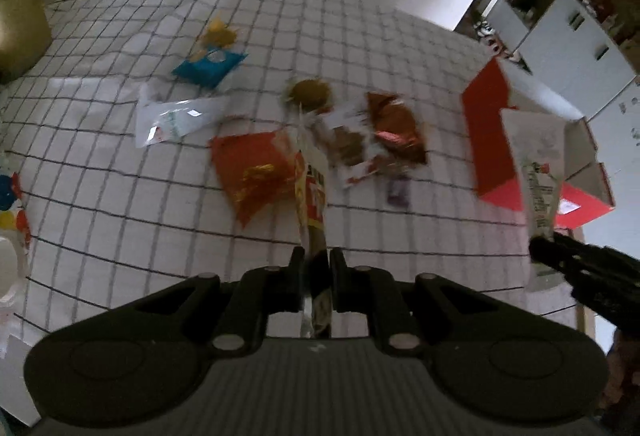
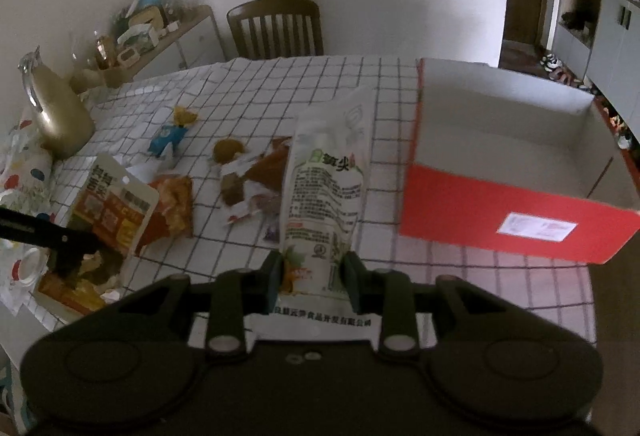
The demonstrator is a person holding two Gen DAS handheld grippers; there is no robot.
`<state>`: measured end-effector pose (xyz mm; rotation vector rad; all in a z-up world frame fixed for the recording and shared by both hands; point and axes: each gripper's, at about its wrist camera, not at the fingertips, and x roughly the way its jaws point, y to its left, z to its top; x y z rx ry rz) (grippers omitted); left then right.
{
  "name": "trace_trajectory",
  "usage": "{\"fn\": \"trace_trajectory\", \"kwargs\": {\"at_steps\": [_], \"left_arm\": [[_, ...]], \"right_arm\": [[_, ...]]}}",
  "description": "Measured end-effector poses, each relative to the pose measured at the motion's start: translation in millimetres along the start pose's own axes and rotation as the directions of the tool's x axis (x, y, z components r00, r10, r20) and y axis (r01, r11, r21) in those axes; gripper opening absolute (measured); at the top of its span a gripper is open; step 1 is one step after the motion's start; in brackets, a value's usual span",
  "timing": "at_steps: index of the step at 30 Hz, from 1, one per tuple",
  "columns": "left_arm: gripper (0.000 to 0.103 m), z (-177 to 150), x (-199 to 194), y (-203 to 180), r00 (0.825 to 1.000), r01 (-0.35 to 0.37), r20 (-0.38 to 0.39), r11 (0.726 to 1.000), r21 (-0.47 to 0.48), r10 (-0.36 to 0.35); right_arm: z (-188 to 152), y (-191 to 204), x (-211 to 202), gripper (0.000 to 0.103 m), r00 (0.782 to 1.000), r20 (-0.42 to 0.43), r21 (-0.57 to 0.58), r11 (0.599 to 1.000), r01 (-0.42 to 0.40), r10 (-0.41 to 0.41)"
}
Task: Organize snacks
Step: 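Carry both packets over the red shoebox with both grippers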
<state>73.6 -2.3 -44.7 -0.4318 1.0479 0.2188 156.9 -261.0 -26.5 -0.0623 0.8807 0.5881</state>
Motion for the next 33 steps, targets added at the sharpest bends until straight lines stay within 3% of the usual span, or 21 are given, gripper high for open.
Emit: {"fn": "trace_trajectory", "kwargs": {"at_steps": [9, 18, 25, 33], "left_arm": [[0.012, 26.1, 2.3, -93.4, 0.994, 0.095, 0.042, 0.988, 0.120, -0.101], [0.012, 64.3, 19.0, -188.3, 0.977, 0.169, 0.078, 0.945, 0.282, -0.198], [0.012, 93.3, 37.9, -246.2, 0.963, 0.196, 0.108, 0.915, 0.353, -0.248], [0.012, 120.8, 75.6, -295.1, 0.960, 0.199, 0.104, 0.897, 0.394, -0.259]], "right_arm": [[16.4, -50.0, -15.7, 0.031, 0.999, 0.037, 0.029, 0.999, 0.026, -0.027], [33.5, -102.8, -23.4, 0.032, 0.992, 0.078, 0.086, 0.992, 0.095, -0.102], [45.8, -142.0, -17.1, 0.032, 0.981, 0.088, 0.118, 0.980, 0.160, -0.171], [55.9, -173.3, 1.2, 0.032, 0.973, 0.066, 0.141, 0.967, 0.211, -0.221]]}}
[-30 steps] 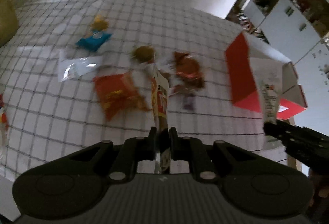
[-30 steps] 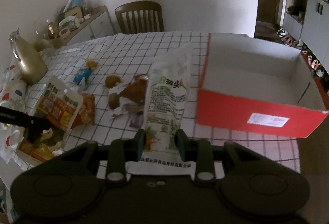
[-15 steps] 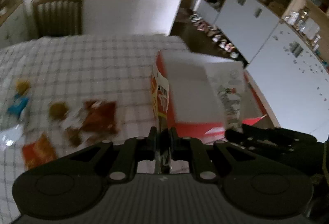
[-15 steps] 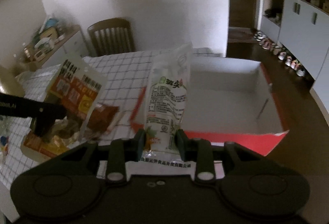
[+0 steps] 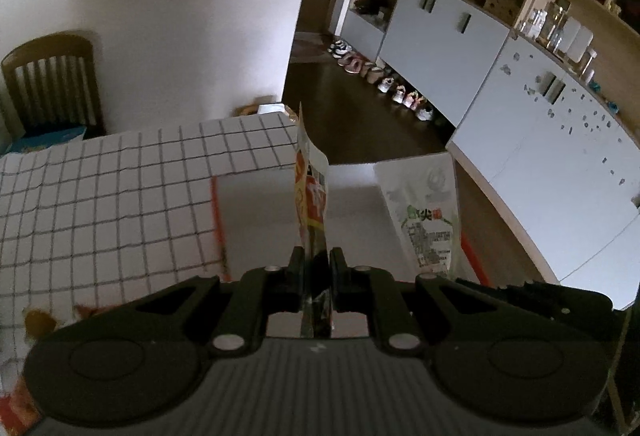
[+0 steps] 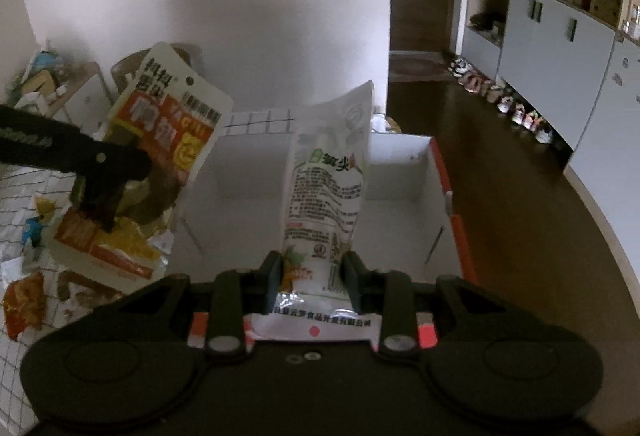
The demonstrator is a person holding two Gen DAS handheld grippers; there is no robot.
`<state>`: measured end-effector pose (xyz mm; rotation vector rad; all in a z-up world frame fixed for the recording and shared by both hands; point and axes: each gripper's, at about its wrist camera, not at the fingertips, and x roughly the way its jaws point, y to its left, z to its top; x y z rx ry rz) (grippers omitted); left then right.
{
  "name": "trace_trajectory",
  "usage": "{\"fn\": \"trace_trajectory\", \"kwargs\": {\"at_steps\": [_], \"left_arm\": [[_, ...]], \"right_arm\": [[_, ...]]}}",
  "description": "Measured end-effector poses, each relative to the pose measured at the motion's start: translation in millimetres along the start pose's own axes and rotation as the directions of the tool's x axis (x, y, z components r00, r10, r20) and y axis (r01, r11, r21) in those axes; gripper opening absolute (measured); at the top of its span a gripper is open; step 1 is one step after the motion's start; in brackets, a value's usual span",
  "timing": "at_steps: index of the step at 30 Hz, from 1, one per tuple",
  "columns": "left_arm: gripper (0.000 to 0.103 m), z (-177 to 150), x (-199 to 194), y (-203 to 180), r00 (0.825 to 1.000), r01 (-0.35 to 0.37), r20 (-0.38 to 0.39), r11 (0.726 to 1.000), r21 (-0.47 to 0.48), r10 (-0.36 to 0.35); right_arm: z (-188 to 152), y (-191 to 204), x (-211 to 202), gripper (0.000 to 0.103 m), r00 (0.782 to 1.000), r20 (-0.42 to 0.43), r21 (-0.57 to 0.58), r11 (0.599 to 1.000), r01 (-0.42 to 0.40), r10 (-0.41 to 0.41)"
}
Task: Organize snacks
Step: 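Carry both packets over the red shoebox with both grippers, then lower both packets into the red shoebox and open both grippers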
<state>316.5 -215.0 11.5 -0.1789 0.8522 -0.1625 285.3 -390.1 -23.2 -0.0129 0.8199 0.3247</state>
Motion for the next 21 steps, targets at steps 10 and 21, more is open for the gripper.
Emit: {"fn": "trace_trajectory", "kwargs": {"at_steps": [10, 21], "left_arm": [[0.012, 9.7, 68.5, -18.2, 0.997, 0.026, -0.074, 1.000, -0.009, -0.027], [0.012, 0.8, 125.0, -23.5, 0.982, 0.023, -0.186, 1.000, -0.008, -0.024]], "right_arm": [[8.6, -26.7, 35.4, 0.033, 0.997, -0.077, 0.015, 0.999, 0.029, -0.028], [7.5, -35.3, 73.7, 0.035, 0.984, -0.176, 0.015, 0.999, 0.035, -0.032]]}}
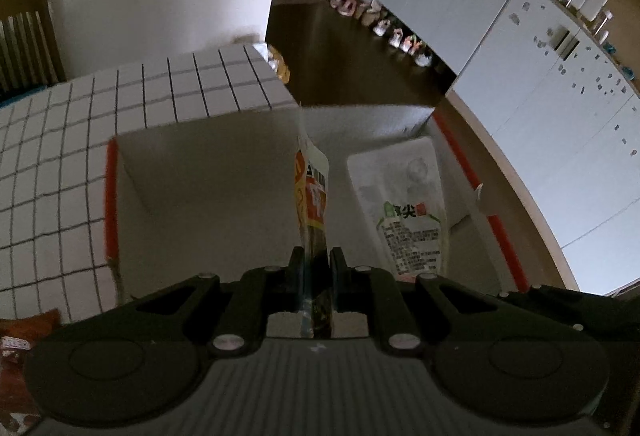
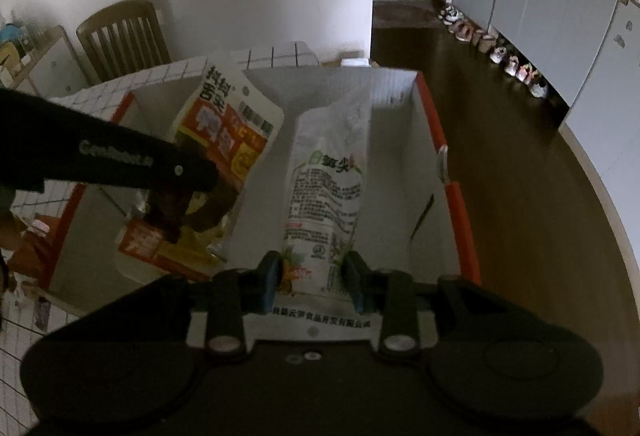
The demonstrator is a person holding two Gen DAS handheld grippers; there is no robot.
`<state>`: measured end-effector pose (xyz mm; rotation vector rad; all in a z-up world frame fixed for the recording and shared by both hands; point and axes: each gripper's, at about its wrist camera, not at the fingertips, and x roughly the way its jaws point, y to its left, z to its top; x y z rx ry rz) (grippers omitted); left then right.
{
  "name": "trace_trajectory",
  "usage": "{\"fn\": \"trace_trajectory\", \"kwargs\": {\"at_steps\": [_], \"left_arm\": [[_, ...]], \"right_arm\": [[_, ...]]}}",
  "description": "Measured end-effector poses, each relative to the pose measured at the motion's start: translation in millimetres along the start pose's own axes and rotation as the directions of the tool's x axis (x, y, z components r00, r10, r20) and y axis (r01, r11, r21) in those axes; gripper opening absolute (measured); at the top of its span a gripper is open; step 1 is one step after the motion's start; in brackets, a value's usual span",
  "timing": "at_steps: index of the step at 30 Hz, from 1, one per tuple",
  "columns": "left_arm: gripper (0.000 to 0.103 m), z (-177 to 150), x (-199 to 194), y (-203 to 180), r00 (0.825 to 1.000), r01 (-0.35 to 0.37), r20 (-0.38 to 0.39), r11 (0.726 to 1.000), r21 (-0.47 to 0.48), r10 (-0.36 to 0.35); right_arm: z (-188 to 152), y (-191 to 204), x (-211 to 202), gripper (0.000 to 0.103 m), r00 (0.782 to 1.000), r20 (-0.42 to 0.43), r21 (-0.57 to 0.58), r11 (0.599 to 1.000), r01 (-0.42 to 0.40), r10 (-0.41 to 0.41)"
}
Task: Organize snacks
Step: 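Lower both packets into the red shoebox and open both grippers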
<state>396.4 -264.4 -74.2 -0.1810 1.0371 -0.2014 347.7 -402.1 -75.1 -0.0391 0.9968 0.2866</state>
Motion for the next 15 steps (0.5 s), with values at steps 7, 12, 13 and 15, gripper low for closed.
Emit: {"fn": "trace_trajectory", "kwargs": {"at_steps": [7, 12, 13, 15], "left_arm": [[0.012, -9.2, 15.5, -3.3, 0.998, -0.042, -0.043, 0.999, 0.013, 0.043], [0.013, -10.7, 20.3, -6.0, 0.997, -0.052, -0.054, 0.998, 0.020, 0.053], [0.014, -11.7, 20.8, -5.2, 0.997, -0.055, -0.059, 0.998, 0.020, 0.056], [0.025, -11.1, 22.9, -5.7, 0.996, -0.063, -0.064, 0.998, 0.016, 0.064]], "right_arm": [[-3.1, -2.7, 10.0, 0.039, 0.999, -0.039, -0.001, 1.000, -0.006, 0.006], [-4.7, -4.4, 11.2, 0.038, 0.999, -0.033, -0.012, 1.000, 0.000, -0.001], [-4.2, -6.1, 11.8, 0.038, 0.999, -0.037, -0.005, 1.000, -0.009, 0.009], [-4.5, -7.4, 10.2, 0.039, 0.999, -0.034, -0.004, 1.000, -0.011, 0.011]]}}
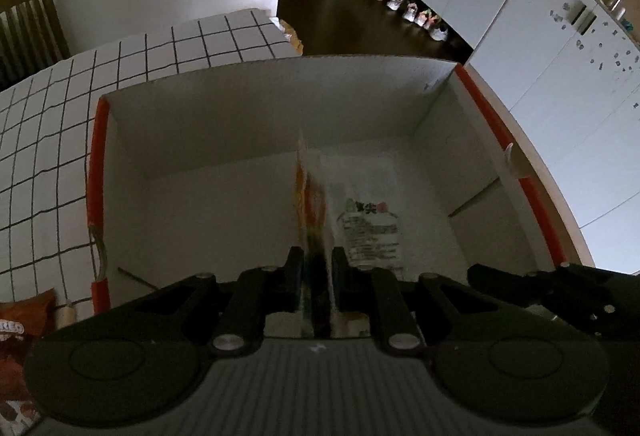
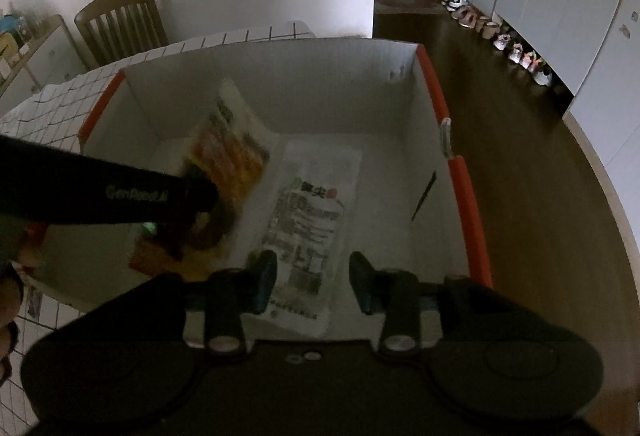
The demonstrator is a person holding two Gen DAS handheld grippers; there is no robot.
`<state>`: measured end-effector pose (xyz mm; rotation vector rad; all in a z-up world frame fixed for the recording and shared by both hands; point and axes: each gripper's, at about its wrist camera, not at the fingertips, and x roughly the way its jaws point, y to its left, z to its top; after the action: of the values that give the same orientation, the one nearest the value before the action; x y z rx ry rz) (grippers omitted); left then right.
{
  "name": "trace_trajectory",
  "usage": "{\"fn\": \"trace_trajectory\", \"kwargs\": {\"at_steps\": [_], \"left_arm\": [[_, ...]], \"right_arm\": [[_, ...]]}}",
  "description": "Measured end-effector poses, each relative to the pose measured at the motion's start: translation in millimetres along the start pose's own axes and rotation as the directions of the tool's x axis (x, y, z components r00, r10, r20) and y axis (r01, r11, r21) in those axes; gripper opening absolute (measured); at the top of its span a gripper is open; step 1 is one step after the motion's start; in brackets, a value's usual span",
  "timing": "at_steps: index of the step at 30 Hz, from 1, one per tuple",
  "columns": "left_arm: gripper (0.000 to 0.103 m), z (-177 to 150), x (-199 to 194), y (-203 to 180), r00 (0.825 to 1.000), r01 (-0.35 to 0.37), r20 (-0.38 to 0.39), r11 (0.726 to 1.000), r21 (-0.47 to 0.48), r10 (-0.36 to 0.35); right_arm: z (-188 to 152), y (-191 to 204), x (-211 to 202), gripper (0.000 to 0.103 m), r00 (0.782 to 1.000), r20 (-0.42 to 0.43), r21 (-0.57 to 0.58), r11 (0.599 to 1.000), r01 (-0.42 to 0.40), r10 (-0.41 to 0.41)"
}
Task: Organize snacks
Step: 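Lower both packets into the red shoebox and open both grippers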
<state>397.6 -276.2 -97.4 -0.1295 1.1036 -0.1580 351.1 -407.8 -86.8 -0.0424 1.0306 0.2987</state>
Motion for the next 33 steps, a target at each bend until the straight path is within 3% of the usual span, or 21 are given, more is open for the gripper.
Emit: {"fn": "trace_trajectory", "kwargs": {"at_steps": [1, 3, 4, 18, 33], "left_arm": [[0.031, -0.9, -0.6, 0.5, 1.000, -0.005, 0.000, 1.000, -0.001, 0.005], [0.057, -3.3, -4.5, 1.6, 1.000, -0.010, 0.013, 1.000, -0.007, 0.011], [0.060, -3.7, -7.8, 1.4, 1.000, -0.013, 0.025, 1.000, -0.007, 0.013], [0.066, -31.9, -73.3, 7.0, 0.992, -0.012, 0.125, 1.000, 0.025, 0.008], [0.066, -71.2, -151.3, 32.5, 0.960, -0.027, 0.279, 0.999, 0.030, 0.018]], "right_arm": [[-0.3, -0.4, -1.3, 0.040, 1.000, 0.004, -0.004, 1.000, -0.002, 0.002], [-1.2, -1.2, -3.9, 0.042, 1.000, 0.008, -0.003, 1.000, -0.010, 0.010], [-1.5, -1.8, -5.2, 0.043, 1.000, 0.013, -0.002, 1.000, -0.012, 0.012], [-13.1, 7.8, -54.1, 0.073, 0.992, 0.116, -0.031, 0.998, -0.046, 0.049], [-27.0, 33.4, -114.6, 0.084, 0.967, 0.240, -0.049, 0.996, -0.068, 0.078]]}}
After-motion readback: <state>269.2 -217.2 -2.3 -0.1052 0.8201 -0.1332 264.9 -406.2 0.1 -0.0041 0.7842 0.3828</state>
